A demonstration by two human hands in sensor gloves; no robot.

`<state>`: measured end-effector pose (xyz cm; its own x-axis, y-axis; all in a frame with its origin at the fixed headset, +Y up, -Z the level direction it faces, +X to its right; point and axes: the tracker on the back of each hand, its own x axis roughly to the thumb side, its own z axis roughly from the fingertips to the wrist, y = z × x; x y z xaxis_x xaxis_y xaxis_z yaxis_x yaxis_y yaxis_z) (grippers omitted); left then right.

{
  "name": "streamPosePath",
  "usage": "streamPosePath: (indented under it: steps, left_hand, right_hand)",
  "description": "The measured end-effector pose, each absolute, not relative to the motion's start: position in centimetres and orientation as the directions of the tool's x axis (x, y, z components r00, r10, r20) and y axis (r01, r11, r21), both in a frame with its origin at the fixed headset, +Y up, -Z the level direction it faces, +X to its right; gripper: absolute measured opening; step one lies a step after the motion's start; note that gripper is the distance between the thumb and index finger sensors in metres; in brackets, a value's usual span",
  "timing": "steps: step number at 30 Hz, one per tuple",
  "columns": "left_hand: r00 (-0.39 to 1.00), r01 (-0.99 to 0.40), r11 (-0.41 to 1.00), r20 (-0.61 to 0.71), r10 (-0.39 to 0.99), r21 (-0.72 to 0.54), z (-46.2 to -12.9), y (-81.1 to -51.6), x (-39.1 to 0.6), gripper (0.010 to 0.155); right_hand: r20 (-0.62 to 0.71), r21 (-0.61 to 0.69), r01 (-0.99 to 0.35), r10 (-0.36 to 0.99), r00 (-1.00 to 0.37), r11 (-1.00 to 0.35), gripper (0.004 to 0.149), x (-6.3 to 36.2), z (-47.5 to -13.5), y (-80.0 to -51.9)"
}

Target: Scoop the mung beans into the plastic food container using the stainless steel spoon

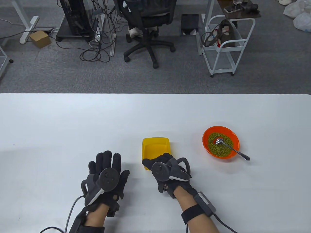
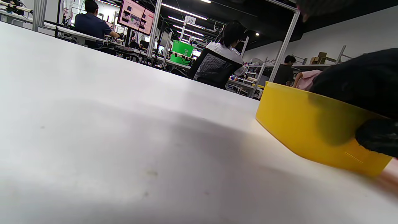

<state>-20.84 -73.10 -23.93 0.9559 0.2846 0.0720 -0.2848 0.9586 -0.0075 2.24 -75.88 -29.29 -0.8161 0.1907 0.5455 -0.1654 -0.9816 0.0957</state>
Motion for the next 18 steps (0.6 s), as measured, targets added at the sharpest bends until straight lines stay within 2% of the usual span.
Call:
streamPosePath:
  steps: [4,8,12,18]
  left_hand:
    - [0.957,-0.281,0.960,0.072,0.281,-0.011,-24.0,-73.1,-20.8,0.076]
    - [0.957,-0.279,0.960,0.074,0.280,-0.015,-24.0,-73.1,-20.7,0.076]
    - [0.958,-0.276,0.961,0.075,0.276,-0.014,-24.0,-73.1,-20.7,0.076]
    - [0.961,-0.268,0.963,0.071,0.268,-0.016,-24.0,-73.2,-20.7,0.076]
  right_hand:
    - [0.506,0.004,-0.271,0.236,-0.830,-0.963,0.063,4.7,-29.2,-72.0]
    - [0.353,-0.072,-0.421,0.372,-0.859,-0.904,0.066,10.2,-29.2,-68.8]
    - [0.154,-0.091,-0.440,0.424,-0.892,-0.893,0.068,17.1,-29.1,-68.4]
    - [-0.078,-0.089,-0.327,0.334,-0.939,-0.941,0.069,24.6,-28.8,-70.3]
